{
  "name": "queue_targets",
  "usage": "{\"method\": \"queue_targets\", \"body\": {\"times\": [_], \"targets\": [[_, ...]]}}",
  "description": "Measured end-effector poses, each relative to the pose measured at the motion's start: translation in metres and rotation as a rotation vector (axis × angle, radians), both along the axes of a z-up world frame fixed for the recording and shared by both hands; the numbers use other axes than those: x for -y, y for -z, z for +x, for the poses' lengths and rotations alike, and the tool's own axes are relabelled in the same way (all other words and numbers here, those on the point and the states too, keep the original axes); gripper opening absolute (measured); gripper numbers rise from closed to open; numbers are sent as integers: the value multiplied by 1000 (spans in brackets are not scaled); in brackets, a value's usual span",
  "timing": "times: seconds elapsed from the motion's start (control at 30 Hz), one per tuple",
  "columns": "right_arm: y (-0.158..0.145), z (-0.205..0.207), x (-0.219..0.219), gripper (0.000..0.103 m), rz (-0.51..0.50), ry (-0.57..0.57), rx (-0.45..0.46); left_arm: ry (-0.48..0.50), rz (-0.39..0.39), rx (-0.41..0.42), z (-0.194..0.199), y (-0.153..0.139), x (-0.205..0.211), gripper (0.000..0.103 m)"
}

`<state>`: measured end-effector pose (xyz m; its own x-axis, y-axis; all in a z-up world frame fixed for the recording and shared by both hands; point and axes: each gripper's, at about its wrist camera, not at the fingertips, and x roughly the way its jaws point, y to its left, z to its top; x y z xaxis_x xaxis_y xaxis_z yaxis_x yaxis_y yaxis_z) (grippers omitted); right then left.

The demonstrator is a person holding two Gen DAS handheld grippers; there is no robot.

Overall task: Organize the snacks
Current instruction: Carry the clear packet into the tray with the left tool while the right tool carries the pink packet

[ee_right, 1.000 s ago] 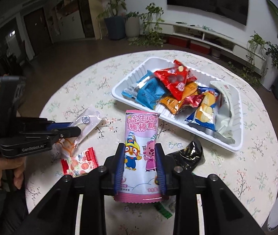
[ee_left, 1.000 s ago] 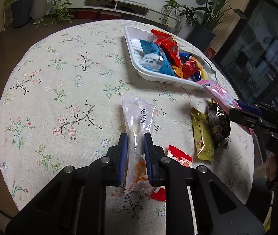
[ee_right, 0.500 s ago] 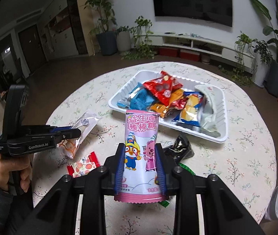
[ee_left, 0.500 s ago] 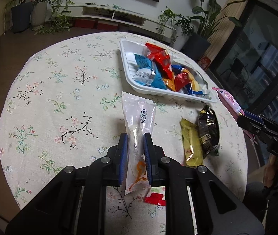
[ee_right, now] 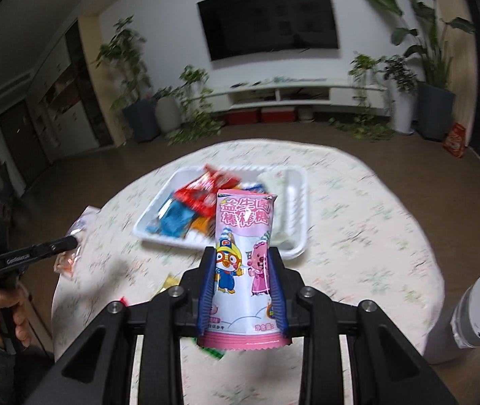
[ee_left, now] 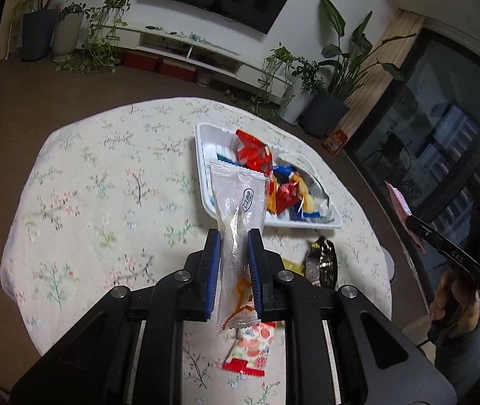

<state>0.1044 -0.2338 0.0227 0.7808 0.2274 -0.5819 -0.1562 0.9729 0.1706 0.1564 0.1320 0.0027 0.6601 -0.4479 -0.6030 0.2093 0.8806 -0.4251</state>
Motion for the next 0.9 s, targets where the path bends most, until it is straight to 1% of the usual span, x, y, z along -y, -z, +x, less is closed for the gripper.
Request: {"method": "queue_targets", "body": {"times": [0.13, 0.23, 0.3, 0.4, 0.53, 0.63, 0.77, 0.9], "targets": [[-17, 10, 13, 32, 14, 36, 42, -2, 7, 44, 21, -28, 2, 15], [-31, 24, 15, 32, 29, 51, 82, 10, 48, 71, 51, -51, 13, 15], [-42, 37, 12, 32, 40, 54, 115, 20, 72, 75, 70, -59, 24, 15], [-52, 60, 0, 32, 51, 39, 143, 33, 85, 64, 103, -66, 40, 15], [-48, 95, -22, 32, 27, 1, 134, 41, 121, 21, 144, -55, 64, 15], [-31, 126, -36, 32, 0, -18, 80, 58, 155, -16, 167, -40, 77, 15], [-4, 165, -52, 32, -47, -26, 5, 70, 179, -57, 183, -13, 89, 15], [22, 186, -68, 32, -81, -42, -57, 75, 201, -91, 193, 10, 96, 15]]}}
